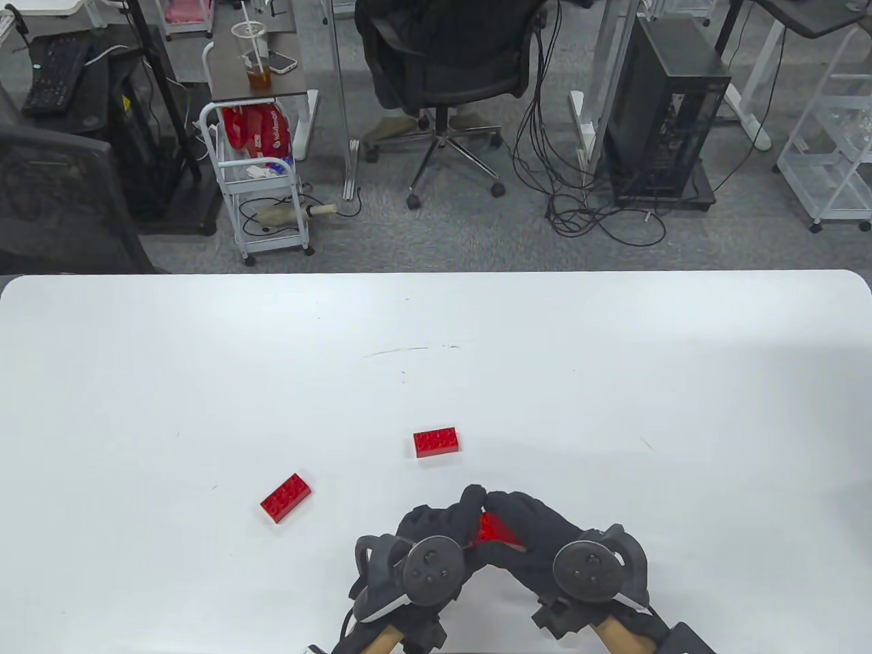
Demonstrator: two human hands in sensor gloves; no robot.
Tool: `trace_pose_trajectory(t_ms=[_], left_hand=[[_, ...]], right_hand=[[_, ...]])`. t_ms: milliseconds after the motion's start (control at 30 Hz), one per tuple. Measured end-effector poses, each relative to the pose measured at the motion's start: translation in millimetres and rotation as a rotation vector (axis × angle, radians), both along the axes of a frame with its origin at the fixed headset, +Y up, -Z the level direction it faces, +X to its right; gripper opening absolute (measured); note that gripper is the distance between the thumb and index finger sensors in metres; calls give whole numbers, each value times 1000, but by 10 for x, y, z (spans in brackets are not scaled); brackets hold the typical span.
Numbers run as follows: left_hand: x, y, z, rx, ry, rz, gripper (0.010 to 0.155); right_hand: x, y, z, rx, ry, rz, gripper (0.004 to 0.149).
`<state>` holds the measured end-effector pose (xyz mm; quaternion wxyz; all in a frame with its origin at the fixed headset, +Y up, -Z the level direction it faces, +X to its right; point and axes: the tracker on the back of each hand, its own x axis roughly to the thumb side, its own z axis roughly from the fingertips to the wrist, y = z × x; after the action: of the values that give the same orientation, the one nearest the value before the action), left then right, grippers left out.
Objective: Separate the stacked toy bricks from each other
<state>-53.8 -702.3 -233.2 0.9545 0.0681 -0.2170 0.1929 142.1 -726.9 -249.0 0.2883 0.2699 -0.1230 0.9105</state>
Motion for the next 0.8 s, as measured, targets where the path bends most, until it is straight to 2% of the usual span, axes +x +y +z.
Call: trace_pose_trajectory(t_ms=[333,633,667,700,800], left_hand=[[41,15,57,22,45,-48,82],[53,2,77,19,38,-42,78],[43,15,109,76,101,-46,77],[50,30,117,139,119,-83,76],[64,30,124,106,94,-119,76]], right_hand=[[-55,14,29,3,-24,34,73],[-49,27,33,28,-26,49,69],[-42,13,41,44,-91,52,67],[-45,16,35,68,-90,60,66],[-35,4,21,39,-56,60,65]])
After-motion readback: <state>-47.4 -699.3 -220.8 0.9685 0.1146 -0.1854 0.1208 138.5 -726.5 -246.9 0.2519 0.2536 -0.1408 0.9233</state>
